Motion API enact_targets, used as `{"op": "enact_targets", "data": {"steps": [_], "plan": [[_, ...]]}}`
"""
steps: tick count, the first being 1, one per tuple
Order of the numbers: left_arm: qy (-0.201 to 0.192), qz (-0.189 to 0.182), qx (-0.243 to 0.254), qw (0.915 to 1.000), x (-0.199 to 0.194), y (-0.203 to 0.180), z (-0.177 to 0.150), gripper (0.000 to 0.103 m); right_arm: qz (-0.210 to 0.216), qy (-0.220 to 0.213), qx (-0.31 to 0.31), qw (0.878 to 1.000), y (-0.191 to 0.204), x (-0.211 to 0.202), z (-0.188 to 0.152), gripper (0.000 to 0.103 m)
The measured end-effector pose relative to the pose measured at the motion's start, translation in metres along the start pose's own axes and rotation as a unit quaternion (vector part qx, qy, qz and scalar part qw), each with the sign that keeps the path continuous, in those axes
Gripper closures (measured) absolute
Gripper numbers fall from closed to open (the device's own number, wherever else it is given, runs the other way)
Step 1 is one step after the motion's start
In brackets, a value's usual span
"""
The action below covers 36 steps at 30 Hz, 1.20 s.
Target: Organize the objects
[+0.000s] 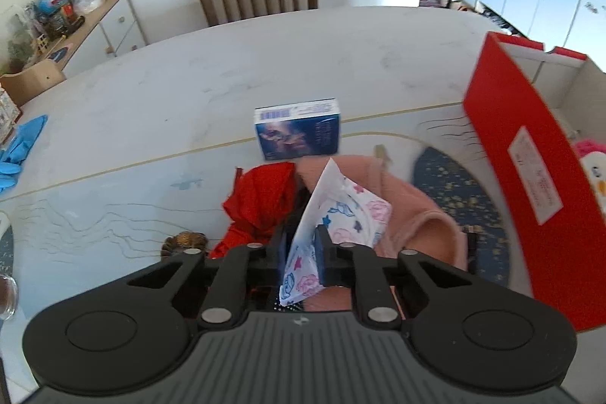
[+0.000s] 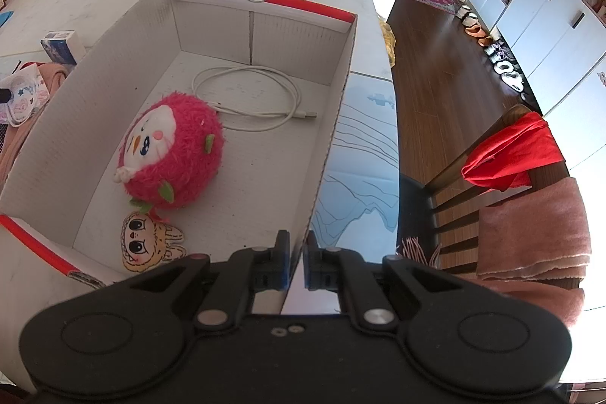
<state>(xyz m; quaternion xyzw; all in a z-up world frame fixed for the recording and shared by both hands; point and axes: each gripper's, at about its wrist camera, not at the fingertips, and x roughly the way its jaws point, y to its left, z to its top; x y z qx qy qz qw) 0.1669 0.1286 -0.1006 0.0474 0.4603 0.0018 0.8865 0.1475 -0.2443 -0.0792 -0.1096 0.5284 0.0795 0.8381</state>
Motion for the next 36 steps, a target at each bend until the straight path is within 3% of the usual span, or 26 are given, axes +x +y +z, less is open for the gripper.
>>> {"op": "enact_targets", "data": {"steps": [3, 13, 16, 20, 24, 29, 36], "plan": [[-0.004, -0.009, 0.003, 0.9999, -0.006, -0.003, 0.0, 0.097, 0.0, 0.0, 0.0, 1.0, 0.0, 0.0, 0.0, 0.097], [-0.016, -0.041, -0.003, 0.999, -0.027, -0.001, 0.008, 0.098, 0.0, -0.001, -0.001, 1.0, 0.001, 0.0, 0.001, 0.097], [-0.011, -0.085, -0.026, 0.9959, -0.029, 0.005, 0.008, 0.098, 0.0, -0.001, -0.001, 1.0, 0.001, 0.0, 0.001, 0.097], [0.013, -0.114, -0.021, 0.9932, -0.024, 0.0, 0.001, 0.098, 0.0, -0.001, -0.002, 1.0, 0.001, 0.0, 0.001, 0.097], [0.03, -0.102, -0.005, 0.9943, -0.015, -0.007, -0.012, 0.098, 0.0, -0.001, -0.002, 1.0, 0.001, 0.0, 0.001, 0.097], [0.021, -0.105, 0.01, 0.9942, -0.023, -0.011, -0.016, 0.098, 0.0, -0.001, -0.002, 1.0, 0.001, 0.0, 0.001, 0.097], [0.069, -0.149, 0.029, 0.986, -0.01, -0.026, -0.034, 0.098, 0.0, -0.002, -0.002, 1.0, 0.002, 0.0, 0.001, 0.097]]}}
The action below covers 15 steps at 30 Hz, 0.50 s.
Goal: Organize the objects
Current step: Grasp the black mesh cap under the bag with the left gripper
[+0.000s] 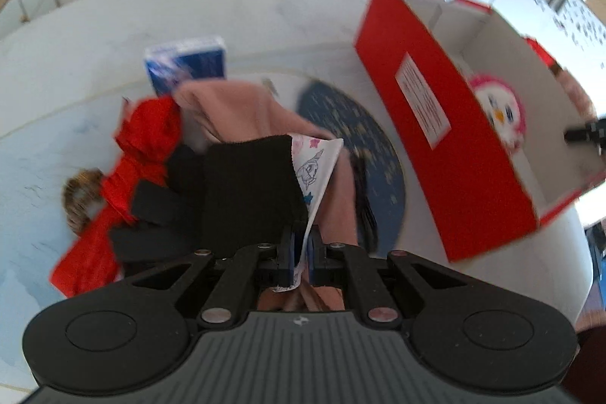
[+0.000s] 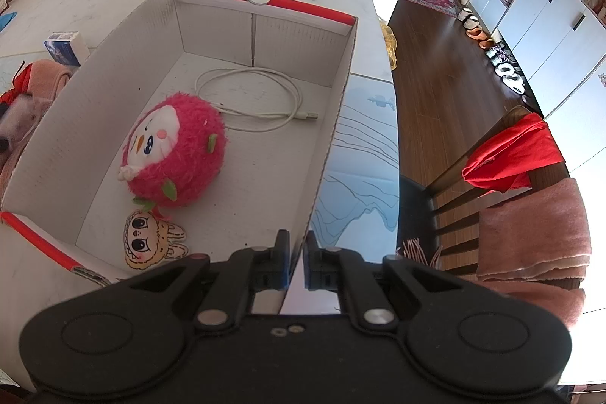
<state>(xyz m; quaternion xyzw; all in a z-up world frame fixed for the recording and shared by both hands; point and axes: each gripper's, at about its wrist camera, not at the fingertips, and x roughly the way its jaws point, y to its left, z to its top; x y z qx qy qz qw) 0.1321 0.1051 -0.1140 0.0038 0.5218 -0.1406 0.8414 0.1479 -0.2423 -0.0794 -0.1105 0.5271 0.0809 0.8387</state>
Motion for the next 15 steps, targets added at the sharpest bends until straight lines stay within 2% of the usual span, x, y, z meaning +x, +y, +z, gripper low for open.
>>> {"op": "enact_targets", "data": {"steps": [3, 5, 7, 8, 10, 11, 12, 15], "plan": [[0.007, -0.023, 0.01, 0.9997, 0.002, -0.007, -0.006, 0.096, 0.0, 0.0, -0.001, 1.0, 0.0, 0.0, 0.0, 0.097], [0.007, -0.034, 0.016, 0.9993, -0.001, -0.011, -0.008, 0.09, 0.0, 0.0, 0.0, 1.0, 0.0, 0.0, 0.0, 0.097], [0.007, -0.05, 0.027, 0.9984, -0.004, -0.016, -0.01, 0.075, 0.0, 0.0, 0.0, 1.0, 0.0, 0.0, 0.0, 0.097], [0.008, -0.052, 0.031, 0.9981, -0.005, -0.018, -0.012, 0.071, 0.0, 0.0, -0.001, 1.0, 0.0, 0.0, 0.0, 0.097], [0.007, -0.047, 0.038, 0.9982, -0.008, -0.021, -0.013, 0.049, 0.0, 0.0, 0.0, 1.0, 0.0, 0.0, 0.0, 0.097], [0.003, -0.042, 0.04, 0.9983, -0.01, -0.022, -0.013, 0.045, 0.0, 0.0, 0.0, 1.0, 0.0, 0.0, 0.0, 0.097], [-0.003, -0.037, 0.042, 0.9985, -0.012, -0.022, -0.013, 0.042, 0.0, 0.0, 0.0, 1.0, 0.0, 0.0, 0.0, 0.097], [-0.013, -0.027, 0.038, 0.9988, -0.017, -0.019, -0.008, 0.042, 0.0, 0.0, 0.0, 1.0, 0.0, 0.0, 0.0, 0.097]]}}
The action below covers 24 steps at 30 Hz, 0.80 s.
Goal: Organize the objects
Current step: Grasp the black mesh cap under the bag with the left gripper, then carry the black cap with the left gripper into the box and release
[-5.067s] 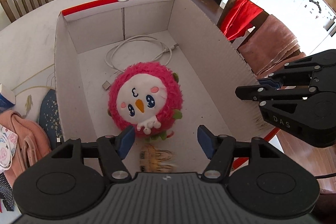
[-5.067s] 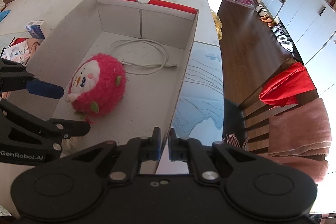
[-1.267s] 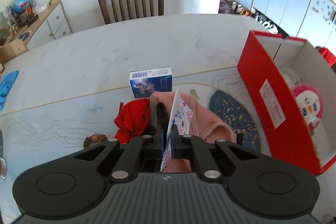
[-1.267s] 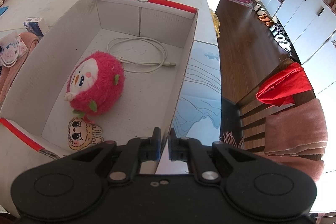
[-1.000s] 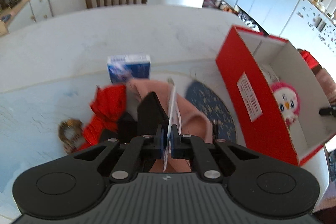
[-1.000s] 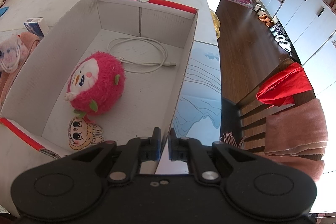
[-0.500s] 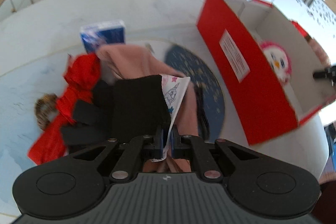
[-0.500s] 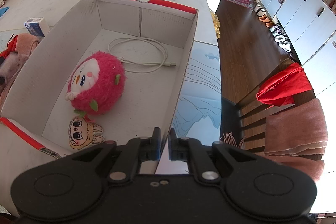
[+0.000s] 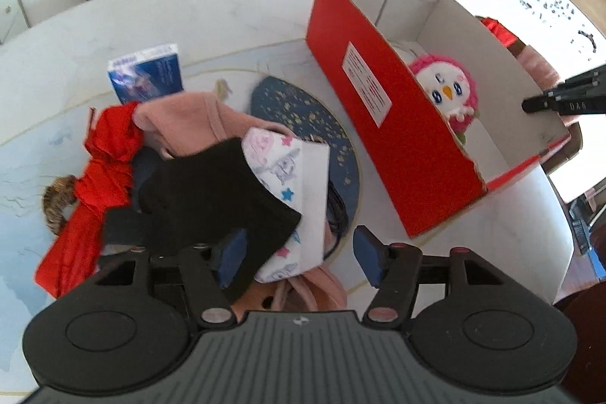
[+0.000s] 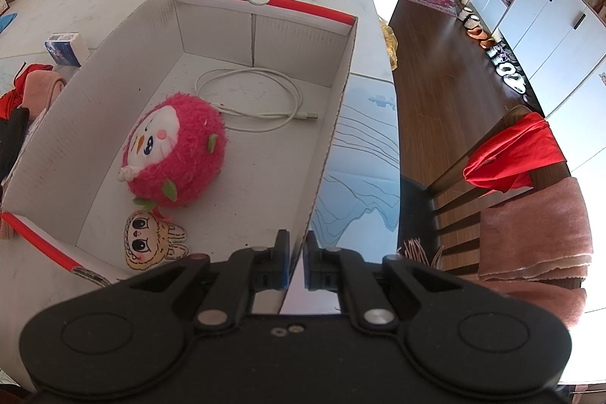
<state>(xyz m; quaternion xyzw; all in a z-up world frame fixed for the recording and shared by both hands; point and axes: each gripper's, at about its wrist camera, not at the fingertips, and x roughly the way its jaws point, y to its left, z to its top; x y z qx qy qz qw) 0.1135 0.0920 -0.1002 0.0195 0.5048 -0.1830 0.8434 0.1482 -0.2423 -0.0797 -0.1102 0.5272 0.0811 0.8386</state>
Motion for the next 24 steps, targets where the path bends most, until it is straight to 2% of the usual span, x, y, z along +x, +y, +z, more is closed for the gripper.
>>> {"op": "enact_targets", "data": {"steps": [3, 5, 12, 17, 18, 19, 21, 23, 24], "plan": [[-0.015, 0.022, -0.009, 0.9996, -0.005, 0.005, 0.005, 0.04, -0.001, 0.0, 0.0, 1.0, 0.0, 0.0, 0.0, 0.097], [-0.018, 0.053, -0.009, 0.9984, -0.004, 0.009, 0.008, 0.036, 0.0, 0.0, 0.0, 1.0, 0.0, 0.0, 0.0, 0.097], [0.008, 0.111, -0.042, 0.993, 0.024, 0.026, 0.008, 0.035, 0.0, 0.0, 0.001, 1.0, 0.0, 0.0, 0.0, 0.097], [-0.004, 0.092, -0.091, 0.9916, 0.027, 0.041, 0.004, 0.036, 0.0, 0.0, 0.0, 1.0, 0.0, 0.0, 0.0, 0.097], [-0.004, 0.089, -0.096, 0.9914, 0.027, 0.043, 0.004, 0.043, 0.0, 0.0, 0.0, 1.0, 0.0, 0.0, 0.0, 0.097], [-0.004, 0.09, -0.1, 0.9908, 0.027, 0.044, 0.004, 0.055, 0.0, 0.0, 0.001, 1.0, 0.0, 0.0, 0.0, 0.097], [-0.003, 0.087, -0.106, 0.9905, 0.026, 0.046, 0.003, 0.072, 0.0, -0.001, 0.001, 1.0, 0.0, 0.0, 0.0, 0.097], [-0.005, 0.086, -0.111, 0.9901, 0.024, 0.047, 0.001, 0.078, 0.0, 0.0, 0.0, 1.0, 0.0, 0.0, 0.0, 0.097], [-0.007, 0.087, -0.11, 0.9901, 0.023, 0.047, 0.001, 0.087, 0.0, 0.0, 0.0, 1.0, 0.0, 0.0, -0.001, 0.097]]}}
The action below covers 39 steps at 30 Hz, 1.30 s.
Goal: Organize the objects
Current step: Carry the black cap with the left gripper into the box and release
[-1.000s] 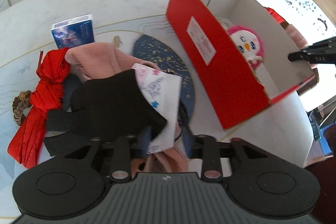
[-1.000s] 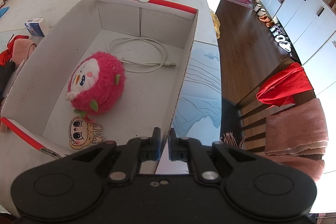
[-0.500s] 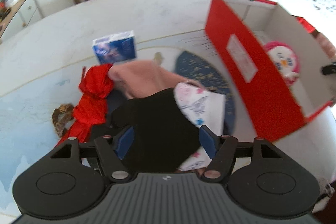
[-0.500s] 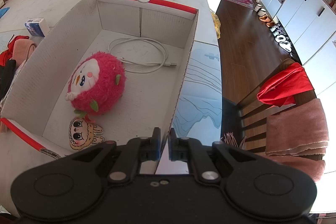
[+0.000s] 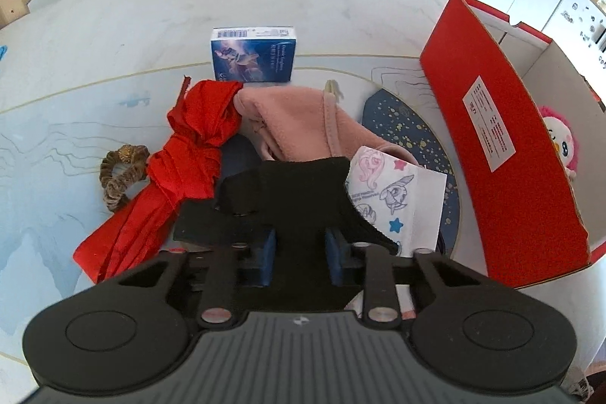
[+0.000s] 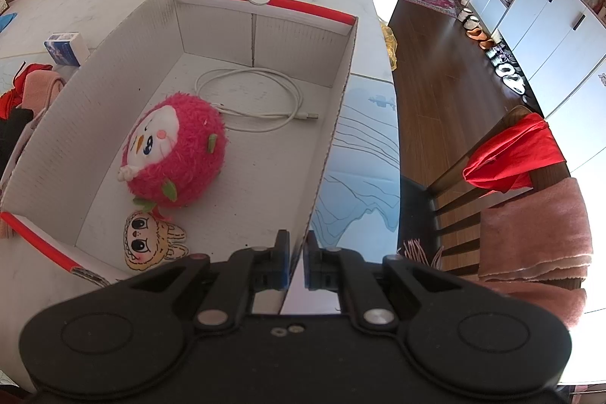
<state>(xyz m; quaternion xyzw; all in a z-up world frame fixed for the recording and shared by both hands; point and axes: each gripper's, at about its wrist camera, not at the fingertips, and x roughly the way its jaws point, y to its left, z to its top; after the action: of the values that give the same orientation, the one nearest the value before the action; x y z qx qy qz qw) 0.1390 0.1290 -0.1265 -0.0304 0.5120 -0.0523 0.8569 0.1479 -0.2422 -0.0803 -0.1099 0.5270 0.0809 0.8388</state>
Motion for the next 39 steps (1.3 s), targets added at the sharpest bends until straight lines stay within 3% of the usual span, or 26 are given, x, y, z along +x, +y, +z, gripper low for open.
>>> {"op": "enact_targets", "data": {"steps": [4, 12, 18, 26, 39], "plan": [[-0.014, 0.007, 0.01, 0.9998, -0.011, -0.001, -0.001, 0.095, 0.0, 0.0, 0.0, 1.0, 0.0, 0.0, 0.0, 0.097], [-0.036, 0.012, 0.054, 0.9978, -0.054, -0.005, 0.009, 0.096, 0.0, 0.0, 0.0, 1.0, 0.0, 0.0, 0.0, 0.097], [-0.059, 0.003, 0.044, 0.9973, -0.082, -0.004, 0.022, 0.096, 0.0, 0.0, 0.0, 1.0, 0.001, 0.001, 0.001, 0.097], [-0.069, -0.024, 0.086, 0.9936, -0.097, -0.04, 0.052, 0.096, -0.002, -0.001, -0.004, 1.0, 0.003, 0.002, 0.002, 0.097], [-0.066, -0.068, 0.153, 0.9837, -0.078, -0.122, 0.094, 0.095, -0.001, -0.002, -0.004, 1.0, 0.002, 0.003, 0.002, 0.097]]}}
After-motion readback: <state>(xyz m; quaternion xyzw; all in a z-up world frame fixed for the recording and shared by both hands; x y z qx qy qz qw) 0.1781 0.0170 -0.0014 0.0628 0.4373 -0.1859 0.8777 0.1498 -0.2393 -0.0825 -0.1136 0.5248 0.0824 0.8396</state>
